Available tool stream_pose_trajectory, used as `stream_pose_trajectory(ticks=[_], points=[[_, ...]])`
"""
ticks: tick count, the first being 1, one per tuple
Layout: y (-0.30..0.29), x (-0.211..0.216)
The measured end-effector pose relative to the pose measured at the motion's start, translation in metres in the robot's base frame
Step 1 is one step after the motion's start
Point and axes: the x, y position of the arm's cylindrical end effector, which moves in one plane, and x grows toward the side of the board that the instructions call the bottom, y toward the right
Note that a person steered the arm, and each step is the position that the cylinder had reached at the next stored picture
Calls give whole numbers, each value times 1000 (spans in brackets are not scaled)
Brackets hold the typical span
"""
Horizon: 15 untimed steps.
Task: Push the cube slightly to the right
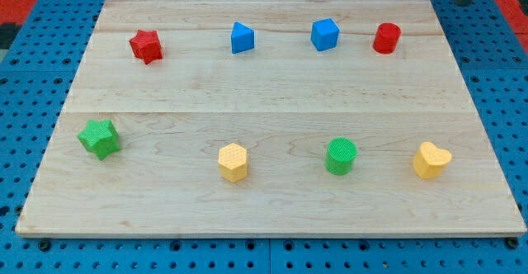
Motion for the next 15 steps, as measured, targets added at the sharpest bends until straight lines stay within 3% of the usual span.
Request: stream_pose_trajectory(ticks=[3,6,8,10,15], points=[[-18,51],[-63,68],[-72,66],[-144,47],[-186,46]])
